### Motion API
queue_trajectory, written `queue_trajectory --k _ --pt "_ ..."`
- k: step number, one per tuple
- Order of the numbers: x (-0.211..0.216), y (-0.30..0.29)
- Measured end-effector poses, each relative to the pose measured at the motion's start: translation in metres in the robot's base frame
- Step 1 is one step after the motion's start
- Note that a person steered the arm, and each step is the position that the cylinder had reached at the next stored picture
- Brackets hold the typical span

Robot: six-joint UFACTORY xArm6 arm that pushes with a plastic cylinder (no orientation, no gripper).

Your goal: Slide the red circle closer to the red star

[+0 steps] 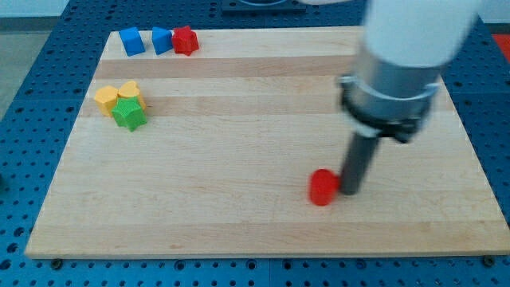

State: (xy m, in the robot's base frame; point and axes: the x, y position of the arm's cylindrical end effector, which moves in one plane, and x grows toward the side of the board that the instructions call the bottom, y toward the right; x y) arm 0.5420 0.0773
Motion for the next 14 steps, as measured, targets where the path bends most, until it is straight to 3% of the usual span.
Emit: queue_trajectory --k 1,2,3,4,6,7,9,12,14 --pt "0.015 -0.07" --pt "0.065 -0.076" --pt "0.047 -0.124" --pt "0.002 -0.128" --pt "0.015 -0.067" --pt "-0.005 -0.067" --pt "-0.082 -0.142" --pt "-0.085 -0.125" --pt "-0.164 -0.131"
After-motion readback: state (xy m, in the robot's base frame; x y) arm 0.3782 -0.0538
